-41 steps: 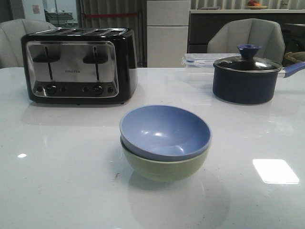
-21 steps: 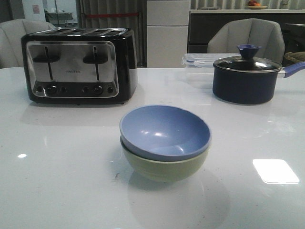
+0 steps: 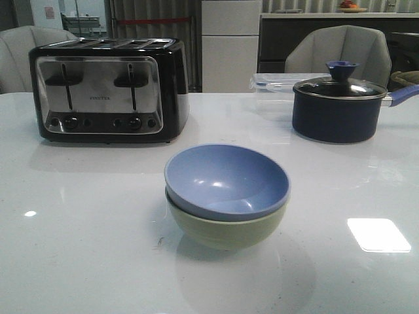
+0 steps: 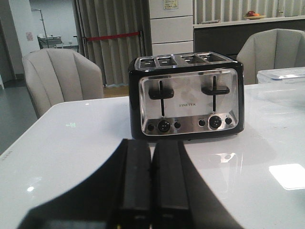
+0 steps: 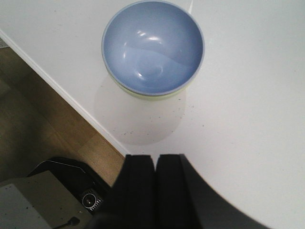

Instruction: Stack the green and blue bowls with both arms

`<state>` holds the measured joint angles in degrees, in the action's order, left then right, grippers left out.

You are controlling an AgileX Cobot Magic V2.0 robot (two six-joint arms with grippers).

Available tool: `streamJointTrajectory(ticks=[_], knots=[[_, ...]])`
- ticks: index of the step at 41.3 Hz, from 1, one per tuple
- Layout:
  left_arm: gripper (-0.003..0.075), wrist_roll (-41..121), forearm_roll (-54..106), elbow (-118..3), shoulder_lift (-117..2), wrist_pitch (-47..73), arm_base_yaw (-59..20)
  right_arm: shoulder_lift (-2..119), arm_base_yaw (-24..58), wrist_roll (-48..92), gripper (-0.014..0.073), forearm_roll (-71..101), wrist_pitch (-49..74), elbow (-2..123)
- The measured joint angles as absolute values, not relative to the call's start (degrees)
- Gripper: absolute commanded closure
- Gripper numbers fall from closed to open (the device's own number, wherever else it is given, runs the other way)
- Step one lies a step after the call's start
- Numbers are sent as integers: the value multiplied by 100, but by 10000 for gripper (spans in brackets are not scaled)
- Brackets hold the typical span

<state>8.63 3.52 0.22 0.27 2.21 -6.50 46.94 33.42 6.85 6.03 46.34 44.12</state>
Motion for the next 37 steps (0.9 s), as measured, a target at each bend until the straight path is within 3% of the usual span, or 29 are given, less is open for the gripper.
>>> streamJointTrajectory(ticks=[5, 10, 24, 30, 37], knots=[[627, 863, 352, 22, 27, 221, -650, 4484, 3109, 685, 538, 603, 4531, 4215], [627, 863, 352, 22, 27, 221, -650, 3858, 2183, 685, 538, 580, 3943, 3626], [627, 863, 352, 22, 27, 221, -650, 785, 47, 685, 538, 556, 1554, 999], [627, 863, 352, 22, 27, 221, -650, 8, -265, 685, 538, 556, 995, 187], [627, 863, 352, 22, 27, 210, -650, -57, -274, 685, 538, 556, 732, -160]])
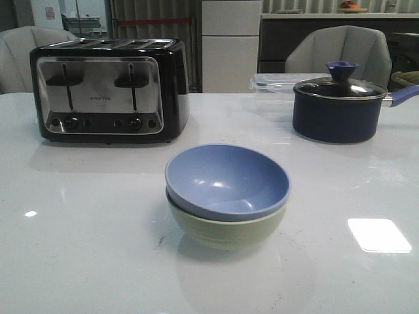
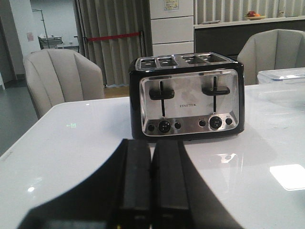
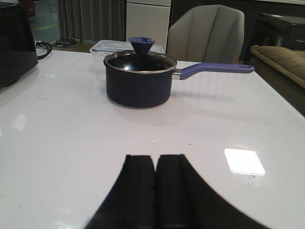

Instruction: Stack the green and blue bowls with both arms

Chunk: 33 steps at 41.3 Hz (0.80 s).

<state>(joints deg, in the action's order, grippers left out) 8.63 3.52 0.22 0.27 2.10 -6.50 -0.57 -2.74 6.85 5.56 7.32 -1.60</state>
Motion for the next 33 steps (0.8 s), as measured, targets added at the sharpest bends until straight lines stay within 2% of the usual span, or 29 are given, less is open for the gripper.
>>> streamJointTrajectory(ticks=[22, 33], knots=[[627, 863, 352, 22, 27, 210, -650, -70, -76, 664, 538, 556, 394, -160], [627, 863, 352, 22, 27, 210, -650, -70, -76, 125, 538, 87, -75, -160]])
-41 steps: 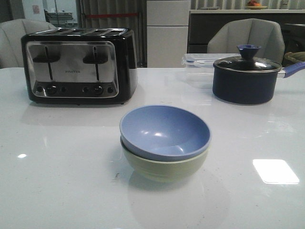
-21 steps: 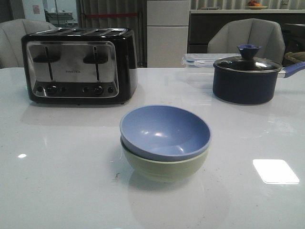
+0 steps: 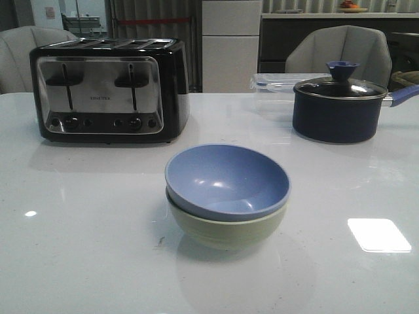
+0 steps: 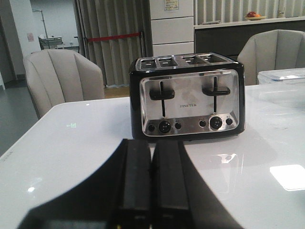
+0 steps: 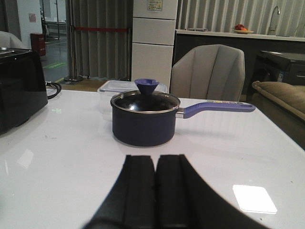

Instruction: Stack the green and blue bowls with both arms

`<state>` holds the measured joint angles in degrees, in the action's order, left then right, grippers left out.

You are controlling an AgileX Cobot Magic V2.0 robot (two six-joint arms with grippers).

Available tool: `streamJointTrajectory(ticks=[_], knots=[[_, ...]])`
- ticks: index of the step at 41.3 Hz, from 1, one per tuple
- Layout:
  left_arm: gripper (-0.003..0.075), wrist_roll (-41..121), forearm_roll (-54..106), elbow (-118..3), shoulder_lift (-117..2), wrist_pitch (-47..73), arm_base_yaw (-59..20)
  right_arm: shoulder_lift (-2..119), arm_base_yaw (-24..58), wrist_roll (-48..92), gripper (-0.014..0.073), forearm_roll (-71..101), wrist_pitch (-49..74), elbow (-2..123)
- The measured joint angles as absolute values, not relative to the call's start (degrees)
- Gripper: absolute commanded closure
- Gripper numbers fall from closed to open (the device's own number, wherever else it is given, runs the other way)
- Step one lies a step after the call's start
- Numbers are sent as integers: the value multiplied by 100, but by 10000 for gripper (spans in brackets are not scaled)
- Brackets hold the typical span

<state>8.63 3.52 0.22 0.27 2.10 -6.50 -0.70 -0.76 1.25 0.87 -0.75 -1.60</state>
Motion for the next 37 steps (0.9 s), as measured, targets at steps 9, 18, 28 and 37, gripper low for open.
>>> streamJointTrajectory(ticks=[9, 18, 28, 37], knots=[[627, 863, 352, 22, 27, 210, -650, -70, -76, 61, 538, 65, -75, -160], [627, 863, 352, 22, 27, 210, -650, -70, -76, 49, 538, 65, -75, -160], [627, 863, 352, 22, 27, 210, -650, -70, -76, 49, 538, 65, -75, -160], [627, 863, 352, 22, 27, 210, -650, -70, -76, 46, 538, 65, -75, -160]])
